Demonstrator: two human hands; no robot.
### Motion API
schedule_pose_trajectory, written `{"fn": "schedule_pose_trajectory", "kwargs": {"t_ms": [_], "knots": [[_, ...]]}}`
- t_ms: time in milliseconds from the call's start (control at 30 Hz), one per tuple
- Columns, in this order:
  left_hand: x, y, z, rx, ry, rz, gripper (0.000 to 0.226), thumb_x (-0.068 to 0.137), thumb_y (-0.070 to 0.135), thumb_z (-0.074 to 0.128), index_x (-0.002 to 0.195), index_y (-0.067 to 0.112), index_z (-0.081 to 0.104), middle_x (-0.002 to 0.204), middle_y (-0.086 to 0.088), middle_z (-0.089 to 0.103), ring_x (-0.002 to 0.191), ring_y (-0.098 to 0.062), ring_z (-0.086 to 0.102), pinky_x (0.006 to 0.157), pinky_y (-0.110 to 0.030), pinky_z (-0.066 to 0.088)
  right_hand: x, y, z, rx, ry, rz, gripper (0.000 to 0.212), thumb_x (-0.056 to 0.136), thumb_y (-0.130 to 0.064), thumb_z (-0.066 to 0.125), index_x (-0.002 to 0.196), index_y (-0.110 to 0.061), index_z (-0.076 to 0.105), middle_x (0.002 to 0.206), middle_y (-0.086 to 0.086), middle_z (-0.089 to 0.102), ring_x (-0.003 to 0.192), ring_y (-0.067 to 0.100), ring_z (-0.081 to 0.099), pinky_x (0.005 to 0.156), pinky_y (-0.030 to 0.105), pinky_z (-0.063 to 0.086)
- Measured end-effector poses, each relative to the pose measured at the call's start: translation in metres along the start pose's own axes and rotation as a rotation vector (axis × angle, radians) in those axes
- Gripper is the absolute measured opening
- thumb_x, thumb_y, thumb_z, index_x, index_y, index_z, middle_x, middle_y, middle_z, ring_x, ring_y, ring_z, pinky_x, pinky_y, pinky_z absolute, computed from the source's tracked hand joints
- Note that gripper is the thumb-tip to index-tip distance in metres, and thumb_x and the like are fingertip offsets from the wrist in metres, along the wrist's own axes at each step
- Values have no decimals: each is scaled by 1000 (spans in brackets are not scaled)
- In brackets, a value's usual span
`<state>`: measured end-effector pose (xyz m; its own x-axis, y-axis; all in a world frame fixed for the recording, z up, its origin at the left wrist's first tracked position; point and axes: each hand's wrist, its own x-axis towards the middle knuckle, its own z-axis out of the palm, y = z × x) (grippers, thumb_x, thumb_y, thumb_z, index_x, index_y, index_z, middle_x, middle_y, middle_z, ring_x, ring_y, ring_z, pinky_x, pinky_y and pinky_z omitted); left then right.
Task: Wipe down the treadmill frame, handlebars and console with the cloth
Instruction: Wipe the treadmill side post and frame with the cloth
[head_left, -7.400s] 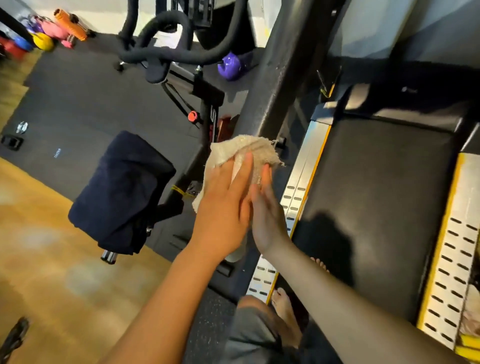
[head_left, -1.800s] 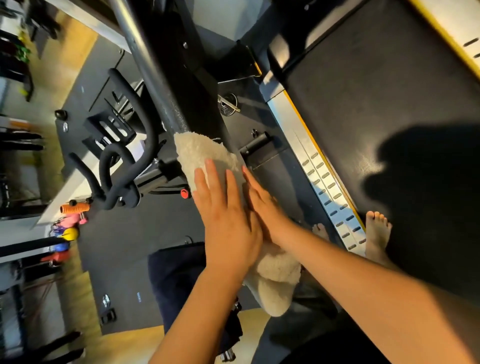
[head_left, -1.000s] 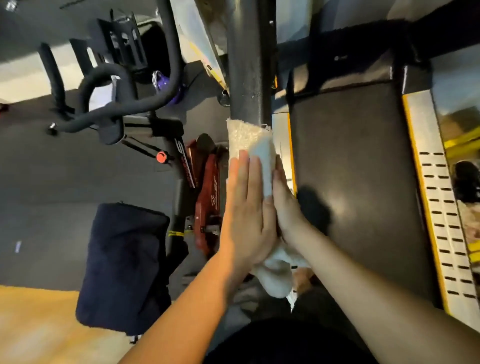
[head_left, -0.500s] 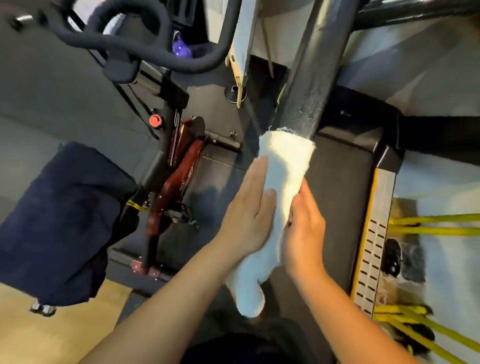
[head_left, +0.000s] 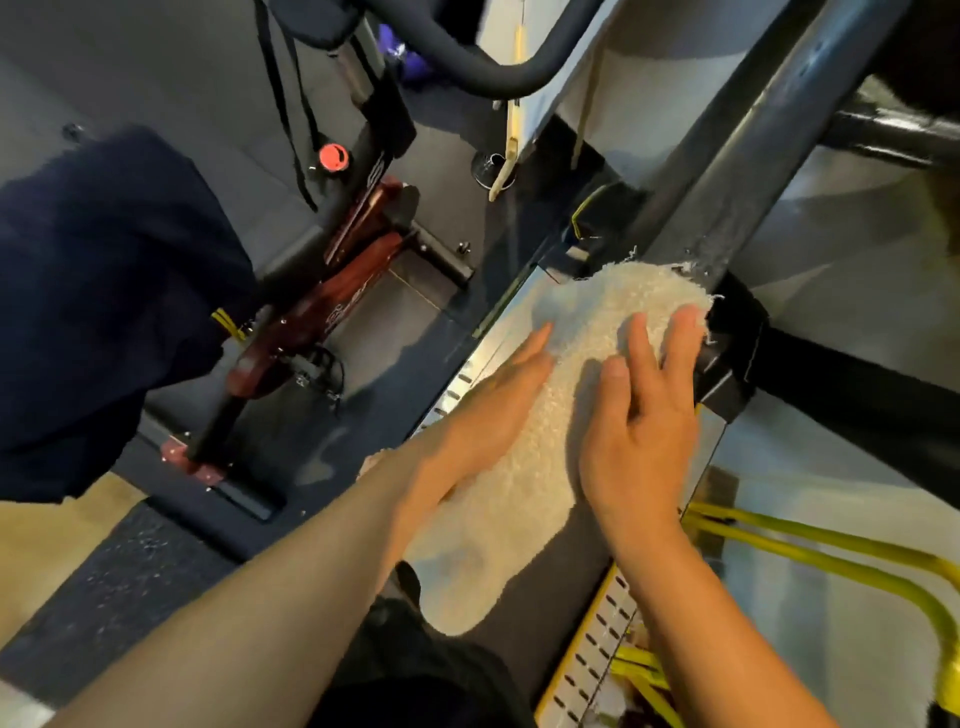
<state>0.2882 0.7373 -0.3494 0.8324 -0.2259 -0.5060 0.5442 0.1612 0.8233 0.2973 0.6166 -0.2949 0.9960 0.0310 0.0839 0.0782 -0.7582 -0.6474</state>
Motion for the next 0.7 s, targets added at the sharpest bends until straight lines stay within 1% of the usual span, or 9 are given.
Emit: {"fn": "schedule_pose_trajectory", "kwargs": {"t_ms": [67, 167, 233, 333, 467, 533, 600, 667, 700], "knots": [[-1, -5, -1, 3, -37, 3, 48, 101, 55, 27, 149, 56, 19, 159, 27, 17, 146, 3, 16, 122, -34, 12, -19, 6, 0, -90, -99, -45, 54, 101, -28, 38, 151, -15, 25, 162, -1, 0, 150, 13, -1, 119, 20, 6], [-1, -13, -2, -36, -29, 5, 48, 100, 52, 26, 148, 57, 18, 160, 27, 14, 146, 2, 14, 123, -37, 11, -52, 7, -5, -146, -183, -125, 62, 99, -35, 36, 154, -14, 16, 163, 1, -5, 150, 18, 0, 119, 35, 18], [5, -15, -6, -97, -38, 10, 50, 95, 56, 28, 144, 62, 21, 160, 25, 16, 147, -1, 16, 123, -39, 14, -40, 9, -8, -253, -216, -196, 65, 98, -38, 38, 153, -9, 20, 163, 8, 0, 150, 25, -2, 121, 42, 14], [15, -18, -9, -129, -55, 23, 48, 103, 49, 29, 150, 52, 24, 161, 22, 19, 147, -3, 18, 123, -38, 14, 8, 5, -16, -482, -290, -283, 63, 98, -44, 37, 151, -12, 26, 162, 9, 9, 150, 26, -4, 120, 51, 8], [6, -17, -11, -54, -32, 57, 51, 102, 49, 29, 153, 43, 25, 161, 18, 22, 148, -4, 18, 123, -38, 15, 16, -5, -23, -713, -407, -468, 60, 98, -44, 36, 148, -11, 35, 159, 10, 22, 150, 26, 6, 120, 53, 1], [-7, -13, -9, 61, -16, 34, 47, 105, 46, 26, 152, 43, 25, 159, 15, 27, 146, -8, 24, 116, -33, 23, 15, -2, -30, -683, -499, -591, 59, 96, -42, 38, 146, -11, 39, 157, 10, 28, 149, 28, 13, 120, 52, 3], [-23, -1, -2, 197, 41, 89, 47, 106, 44, 25, 152, 41, 24, 157, 11, 30, 142, -12, 28, 108, -30, 26, 39, 2, -37, -660, -598, -673, 58, 94, -42, 39, 143, -11, 44, 155, 9, 32, 147, 28, 19, 120, 51, 6], [-30, 11, 12, 393, 99, 190, 51, 105, 35, 25, 155, 28, 16, 161, 2, 21, 146, -16, 18, 117, -33, 18, 71, 3, -39, -680, -624, -723, 58, 93, -40, 38, 140, -9, 48, 152, 9, 37, 145, 27, 24, 120, 48, 8], [-31, 17, 18, 481, 127, 197, 54, 106, 32, 24, 157, 22, 11, 163, -2, 15, 149, -19, 11, 121, -35, 12, 79, 3, -38, -665, -616, -726, 56, 92, -37, 38, 139, -8, 50, 150, 9, 40, 144, 27, 26, 120, 47, 8]]}}
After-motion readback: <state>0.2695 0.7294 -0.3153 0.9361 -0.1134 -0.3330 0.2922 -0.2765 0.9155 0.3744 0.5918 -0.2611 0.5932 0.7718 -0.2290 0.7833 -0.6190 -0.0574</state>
